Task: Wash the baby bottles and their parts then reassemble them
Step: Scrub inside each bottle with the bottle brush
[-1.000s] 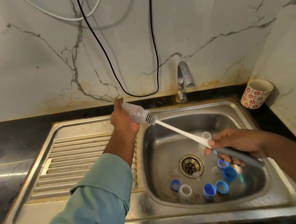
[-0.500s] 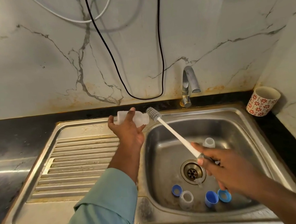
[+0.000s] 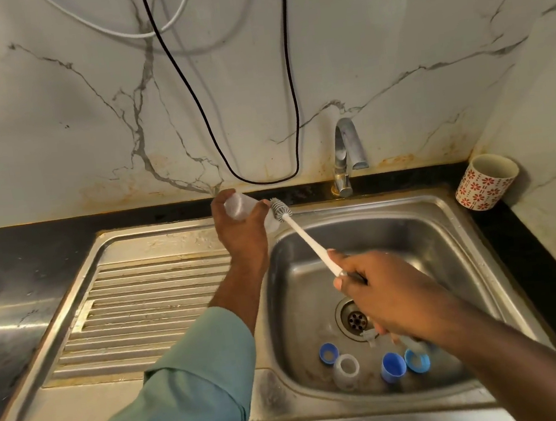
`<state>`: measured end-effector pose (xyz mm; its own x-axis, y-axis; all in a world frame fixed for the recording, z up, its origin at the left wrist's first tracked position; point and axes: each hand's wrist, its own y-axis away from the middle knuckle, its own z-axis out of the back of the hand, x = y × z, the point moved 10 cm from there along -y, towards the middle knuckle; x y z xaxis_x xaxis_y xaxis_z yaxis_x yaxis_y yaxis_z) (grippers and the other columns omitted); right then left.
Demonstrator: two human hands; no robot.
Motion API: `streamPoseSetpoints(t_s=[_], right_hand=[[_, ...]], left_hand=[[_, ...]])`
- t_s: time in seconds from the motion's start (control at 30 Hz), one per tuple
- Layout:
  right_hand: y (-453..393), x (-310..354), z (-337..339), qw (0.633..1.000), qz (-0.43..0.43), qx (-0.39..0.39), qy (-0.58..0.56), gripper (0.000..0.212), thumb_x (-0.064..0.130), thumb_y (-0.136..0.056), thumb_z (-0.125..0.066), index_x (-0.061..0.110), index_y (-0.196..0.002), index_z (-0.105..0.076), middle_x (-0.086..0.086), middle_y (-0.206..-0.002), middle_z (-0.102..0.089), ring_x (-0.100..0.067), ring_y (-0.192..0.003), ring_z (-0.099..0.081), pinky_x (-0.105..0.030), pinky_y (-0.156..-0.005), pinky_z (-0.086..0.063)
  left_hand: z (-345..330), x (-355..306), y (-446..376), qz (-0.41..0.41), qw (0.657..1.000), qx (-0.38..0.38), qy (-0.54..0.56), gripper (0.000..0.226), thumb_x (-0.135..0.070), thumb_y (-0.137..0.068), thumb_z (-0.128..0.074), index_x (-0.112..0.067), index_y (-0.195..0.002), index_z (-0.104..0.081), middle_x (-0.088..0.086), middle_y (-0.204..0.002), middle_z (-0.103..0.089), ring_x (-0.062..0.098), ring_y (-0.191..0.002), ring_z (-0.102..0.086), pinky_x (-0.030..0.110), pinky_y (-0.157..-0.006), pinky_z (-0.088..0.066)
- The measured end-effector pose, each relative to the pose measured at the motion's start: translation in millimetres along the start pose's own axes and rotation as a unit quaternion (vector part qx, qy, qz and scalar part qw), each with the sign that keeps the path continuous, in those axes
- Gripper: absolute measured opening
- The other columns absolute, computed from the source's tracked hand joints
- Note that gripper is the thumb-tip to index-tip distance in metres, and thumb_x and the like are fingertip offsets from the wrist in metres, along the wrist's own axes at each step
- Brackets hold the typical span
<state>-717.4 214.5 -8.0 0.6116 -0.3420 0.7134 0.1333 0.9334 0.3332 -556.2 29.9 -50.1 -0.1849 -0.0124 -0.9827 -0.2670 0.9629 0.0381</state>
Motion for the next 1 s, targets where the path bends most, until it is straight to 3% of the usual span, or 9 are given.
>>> streamPoseSetpoints(t_s=[0.17, 0.3, 0.43, 0.53, 0.67, 0.73, 0.87, 1.0], right_hand=[[-3, 6, -2, 1.0, 0.0, -0.001, 0.014, 0.041, 0.03, -0.101, -0.046, 0.032, -0.142, -0.045, 0.004, -0.068, -0.061, -0.006, -0.041, -0.052, -0.017, -0.039, -0.042], [-5, 8, -11, 1.0, -0.002, 0.02, -0.008, 0.038, 0.031, -0.101, -0.049, 0.03, -0.139, -0.049, 0.004, -0.085, -0.068, -0.006, -0.042, -0.053, -0.018, -0.042, -0.044], [-7, 3, -9, 1.0, -0.013, 0.013, -0.02, 0.04, 0.03, -0.101, -0.048, 0.031, -0.14, -0.047, 0.004, -0.07, -0.062, -0.007, -0.042, -0.053, -0.022, -0.045, -0.049], [-1, 0, -15, 0.999, -0.017, 0.035, -0.033, 0.032, 0.032, -0.1, -0.05, 0.03, -0.132, -0.054, 0.003, -0.066, -0.062, -0.01, -0.044, -0.055, -0.028, -0.048, -0.052], [-5, -2, -16, 0.998, -0.028, 0.025, -0.042, 0.034, 0.031, -0.1, -0.05, 0.028, -0.134, -0.052, 0.002, -0.074, -0.065, -0.01, -0.045, -0.055, -0.031, -0.048, -0.052], [-2, 0, -18, 0.998, -0.018, 0.031, -0.048, 0.031, 0.031, -0.1, -0.051, 0.029, -0.131, -0.054, 0.004, -0.07, -0.061, -0.009, -0.044, -0.053, -0.027, -0.046, -0.05], [0, -3, -17, 0.998, -0.029, 0.029, -0.045, 0.029, 0.032, -0.1, -0.05, 0.028, -0.129, -0.054, 0.002, -0.068, -0.062, -0.007, -0.042, -0.053, -0.023, -0.044, -0.047], [5, -7, -21, 0.997, -0.032, 0.048, -0.053, 0.029, 0.032, -0.099, -0.052, 0.03, -0.127, -0.056, 0.014, -0.074, -0.068, -0.011, -0.044, -0.054, -0.032, -0.05, -0.052]], left_hand=[[-5, -6, -1, -0.055, 0.996, 0.04, -0.051, 0.056, -0.007, -0.074, -0.083, -0.032, -0.113, -0.052, 0.001, -0.121, -0.051, 0.02, -0.105, -0.058, 0.037, -0.083, -0.06], [8, -2, -10, -0.047, 0.998, 0.008, -0.03, 0.056, -0.006, -0.075, -0.082, -0.031, -0.116, -0.051, 0.006, -0.125, -0.052, 0.027, -0.11, -0.058, 0.036, -0.084, -0.06], [0, -4, -10, -0.06, 0.995, 0.053, -0.064, 0.056, -0.005, -0.073, -0.083, -0.028, -0.114, -0.053, -0.002, -0.114, -0.054, 0.019, -0.104, -0.058, 0.033, -0.082, -0.059], [9, -1, -16, -0.047, 0.996, 0.047, -0.06, 0.058, -0.006, -0.074, -0.082, -0.028, -0.119, -0.052, 0.007, -0.125, -0.052, 0.024, -0.108, -0.058, 0.026, -0.074, -0.06], [-1, -6, -10, -0.07, 0.986, 0.099, -0.117, 0.059, -0.007, -0.073, -0.084, -0.027, -0.118, -0.053, -0.002, -0.118, -0.051, 0.017, -0.104, -0.056, 0.026, -0.073, -0.057], [5, -8, -13, -0.067, 0.988, 0.081, -0.11, 0.059, -0.008, -0.074, -0.083, -0.028, -0.121, -0.052, -0.001, -0.119, -0.051, 0.016, -0.103, -0.056, 0.024, -0.071, -0.057], [1, -2, -12, -0.046, 0.99, 0.103, -0.085, 0.056, -0.007, -0.072, -0.084, -0.035, -0.11, -0.052, -0.004, -0.112, -0.052, 0.023, -0.104, -0.058, 0.037, -0.078, -0.06], [6, 0, -16, -0.045, 0.992, 0.071, -0.09, 0.061, -0.005, -0.075, -0.081, -0.032, -0.118, -0.047, -0.005, -0.114, -0.049, 0.018, -0.103, -0.057, 0.025, -0.072, -0.058]])
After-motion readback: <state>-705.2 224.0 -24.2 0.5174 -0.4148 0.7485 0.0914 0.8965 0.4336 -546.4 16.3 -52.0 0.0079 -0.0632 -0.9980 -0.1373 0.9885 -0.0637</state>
